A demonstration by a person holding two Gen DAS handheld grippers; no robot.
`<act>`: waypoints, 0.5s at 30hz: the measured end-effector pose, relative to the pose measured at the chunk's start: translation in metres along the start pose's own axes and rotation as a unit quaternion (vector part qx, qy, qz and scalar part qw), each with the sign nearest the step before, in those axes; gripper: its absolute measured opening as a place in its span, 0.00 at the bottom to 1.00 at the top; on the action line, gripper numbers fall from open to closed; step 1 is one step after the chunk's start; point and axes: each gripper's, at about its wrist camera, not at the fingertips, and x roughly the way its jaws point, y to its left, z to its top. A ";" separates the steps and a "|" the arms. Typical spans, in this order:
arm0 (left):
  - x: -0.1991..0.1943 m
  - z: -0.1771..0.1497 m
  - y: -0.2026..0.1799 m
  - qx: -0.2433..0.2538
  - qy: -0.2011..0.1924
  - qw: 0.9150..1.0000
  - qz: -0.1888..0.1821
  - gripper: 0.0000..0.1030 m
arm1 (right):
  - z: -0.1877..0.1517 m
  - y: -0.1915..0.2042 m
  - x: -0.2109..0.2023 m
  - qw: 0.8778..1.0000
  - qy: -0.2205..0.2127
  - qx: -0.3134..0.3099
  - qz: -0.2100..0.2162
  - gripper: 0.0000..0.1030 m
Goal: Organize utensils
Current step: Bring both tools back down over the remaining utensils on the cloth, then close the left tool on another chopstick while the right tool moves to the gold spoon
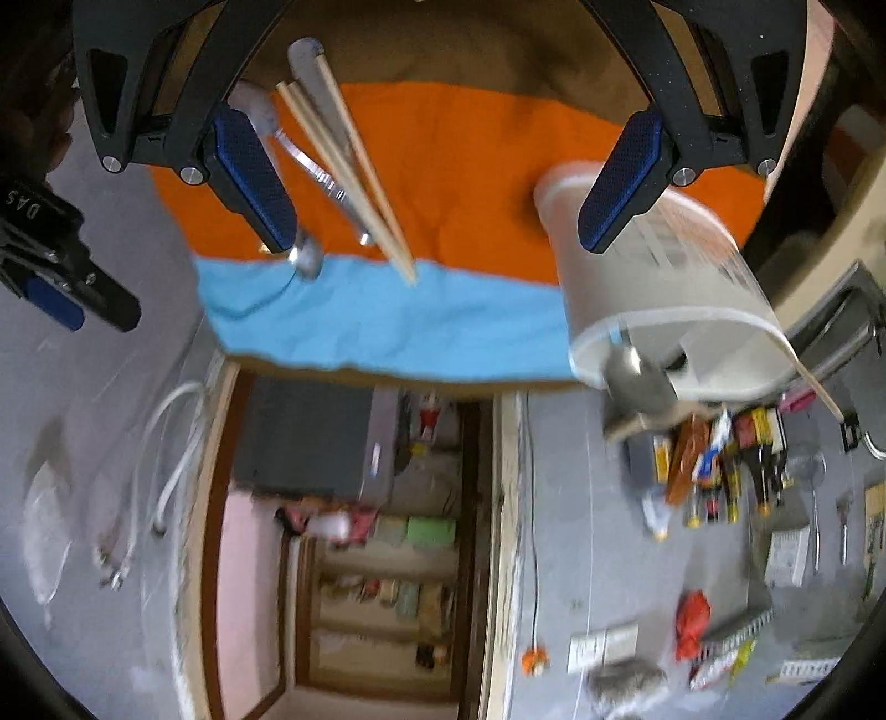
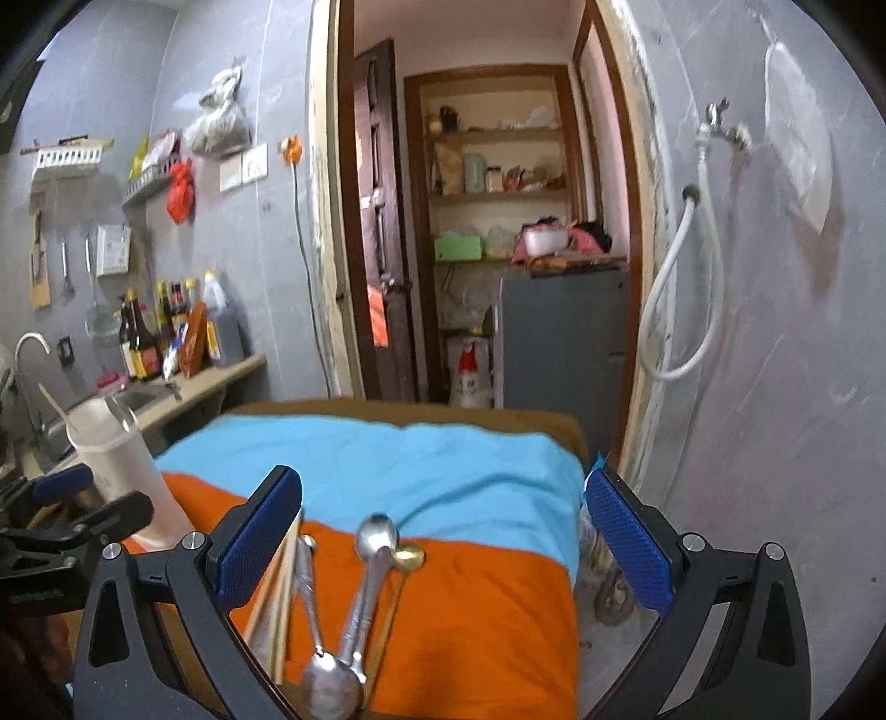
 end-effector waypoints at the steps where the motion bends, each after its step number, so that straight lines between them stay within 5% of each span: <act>1: 0.006 -0.004 -0.002 0.002 0.009 1.000 0.004 0.97 | -0.004 -0.002 0.006 1.000 0.009 0.001 0.003 1.00; 9: 0.059 -0.033 -0.013 0.027 0.098 0.995 0.007 0.93 | -0.027 -0.009 0.048 0.996 0.088 0.002 0.005 1.00; 15: 0.081 -0.033 -0.011 0.020 0.146 0.989 -0.010 0.60 | -0.036 -0.004 0.064 0.992 0.123 -0.004 0.021 0.81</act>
